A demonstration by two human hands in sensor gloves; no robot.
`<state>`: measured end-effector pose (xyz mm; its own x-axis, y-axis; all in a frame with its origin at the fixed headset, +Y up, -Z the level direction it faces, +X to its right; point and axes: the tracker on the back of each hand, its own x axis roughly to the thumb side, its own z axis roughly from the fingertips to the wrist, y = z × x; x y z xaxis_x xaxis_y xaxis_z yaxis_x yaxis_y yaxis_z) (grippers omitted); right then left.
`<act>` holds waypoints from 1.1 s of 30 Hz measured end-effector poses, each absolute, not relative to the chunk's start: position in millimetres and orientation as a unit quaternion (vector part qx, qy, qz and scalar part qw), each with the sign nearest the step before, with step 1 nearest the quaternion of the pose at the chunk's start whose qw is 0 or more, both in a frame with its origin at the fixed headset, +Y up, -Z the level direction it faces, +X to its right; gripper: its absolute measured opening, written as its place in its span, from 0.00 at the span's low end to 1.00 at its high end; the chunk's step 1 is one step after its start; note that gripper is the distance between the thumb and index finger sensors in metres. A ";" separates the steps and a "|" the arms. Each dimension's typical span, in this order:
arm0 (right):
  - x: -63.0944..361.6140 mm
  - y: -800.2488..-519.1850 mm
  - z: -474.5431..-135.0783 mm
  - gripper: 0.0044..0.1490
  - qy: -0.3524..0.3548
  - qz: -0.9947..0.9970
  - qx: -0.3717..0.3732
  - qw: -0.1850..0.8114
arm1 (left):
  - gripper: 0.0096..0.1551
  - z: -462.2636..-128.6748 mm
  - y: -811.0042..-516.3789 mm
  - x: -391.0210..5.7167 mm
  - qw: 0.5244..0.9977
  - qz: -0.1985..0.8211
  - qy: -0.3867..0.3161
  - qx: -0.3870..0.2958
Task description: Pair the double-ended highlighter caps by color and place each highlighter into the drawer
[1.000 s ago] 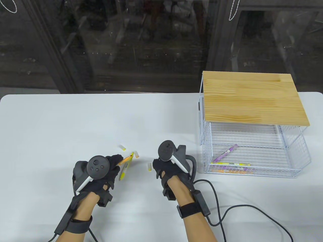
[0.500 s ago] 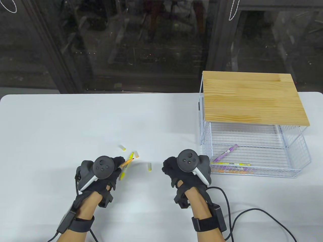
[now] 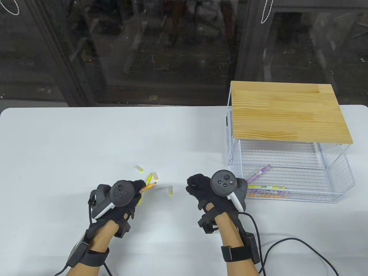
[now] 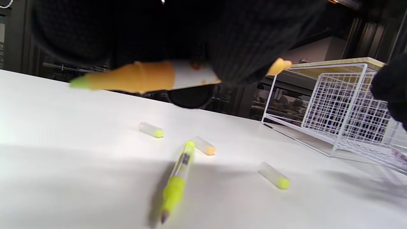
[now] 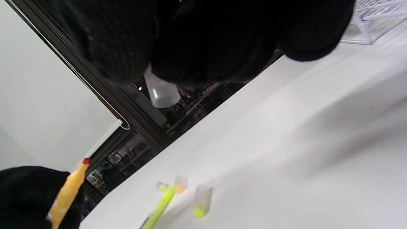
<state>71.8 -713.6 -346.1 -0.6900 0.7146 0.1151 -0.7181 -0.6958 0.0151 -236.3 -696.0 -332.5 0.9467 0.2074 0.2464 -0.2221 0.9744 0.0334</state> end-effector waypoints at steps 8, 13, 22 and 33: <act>63.9 -713.8 -344.1 0.27 -0.017 0.900 0.076 0.429 | 0.29 -328.3 -694.0 -228.9 0.984 0.104 -0.139 0.038; 54.7 -711.3 -340.2 0.28 -0.038 0.898 0.089 0.428 | 0.29 -325.6 -694.1 -223.1 0.982 0.101 -0.153 0.041; 39.8 -714.0 -335.5 0.28 -0.054 0.903 0.103 0.414 | 0.28 -321.4 -694.7 -213.9 0.979 0.098 -0.173 0.044; 30.2 -720.2 -335.7 0.29 -0.037 0.904 0.114 0.410 | 0.28 -321.1 -698.2 -208.0 0.974 0.098 -0.198 0.043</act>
<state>30.2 -720.2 -335.7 -0.6379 0.7330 0.2363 -0.7497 -0.6612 0.0273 -208.0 -698.2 -321.1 0.9027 0.1740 0.3935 -0.2077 0.9772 0.0443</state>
